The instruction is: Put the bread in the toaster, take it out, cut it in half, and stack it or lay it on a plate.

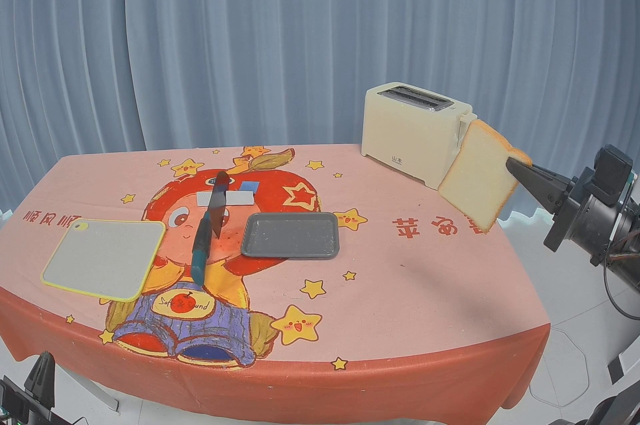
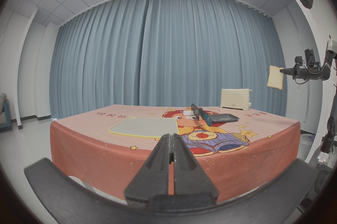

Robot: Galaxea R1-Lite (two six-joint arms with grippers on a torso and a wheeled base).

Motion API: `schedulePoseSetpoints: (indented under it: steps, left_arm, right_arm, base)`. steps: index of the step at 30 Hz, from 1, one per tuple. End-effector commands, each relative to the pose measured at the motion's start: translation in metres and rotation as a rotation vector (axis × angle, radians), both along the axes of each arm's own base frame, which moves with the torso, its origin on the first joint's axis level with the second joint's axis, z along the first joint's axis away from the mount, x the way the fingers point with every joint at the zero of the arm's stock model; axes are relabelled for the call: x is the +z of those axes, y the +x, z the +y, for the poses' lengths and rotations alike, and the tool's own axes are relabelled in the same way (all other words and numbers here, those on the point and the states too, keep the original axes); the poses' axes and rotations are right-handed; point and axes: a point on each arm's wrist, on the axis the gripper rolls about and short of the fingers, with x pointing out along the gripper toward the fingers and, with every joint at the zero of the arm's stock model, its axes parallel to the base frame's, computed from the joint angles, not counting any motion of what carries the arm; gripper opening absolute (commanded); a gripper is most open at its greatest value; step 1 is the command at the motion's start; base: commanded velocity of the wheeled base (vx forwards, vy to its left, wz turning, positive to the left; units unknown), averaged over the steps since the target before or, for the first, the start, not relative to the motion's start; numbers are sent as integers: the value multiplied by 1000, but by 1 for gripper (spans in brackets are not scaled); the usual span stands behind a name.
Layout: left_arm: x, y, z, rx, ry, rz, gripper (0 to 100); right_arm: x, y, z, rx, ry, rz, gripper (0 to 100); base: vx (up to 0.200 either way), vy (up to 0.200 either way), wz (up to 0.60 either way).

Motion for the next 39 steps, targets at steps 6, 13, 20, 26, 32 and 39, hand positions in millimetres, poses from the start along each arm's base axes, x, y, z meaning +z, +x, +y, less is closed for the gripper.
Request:
schedulePoseSetpoints:
  steps: [6, 13, 20, 26, 32, 39]
  left_arm:
    - [-5, 0, 0, 1, -1, 1, 0]
    - [-5, 0, 0, 1, -1, 1, 0]
    - [-5, 0, 0, 1, -1, 1, 0]
    - [-5, 0, 0, 1, -1, 1, 0]
    - [-5, 0, 0, 1, -1, 1, 0]
    - [-5, 0, 0, 1, 1, 1, 0]
  right_arm:
    - [-2, 1, 1, -21, -7, 14, 0]
    - [-2, 0, 3, -18, -7, 14, 0]
    - [-2, 0, 3, -27, -7, 14, 0]
    - [-3, 0, 3, -26, -9, 18, 0]
    - [-8, 1, 5, -21, -17, 32, 0]
    - [-12, 2, 8, -10, -25, 45, 0]
  base:
    - [0, 0, 0]
    - [0, 200, 0]
    - [0, 200, 0]
    - [0, 200, 0]
    - [0, 200, 0]
    - [0, 200, 0]
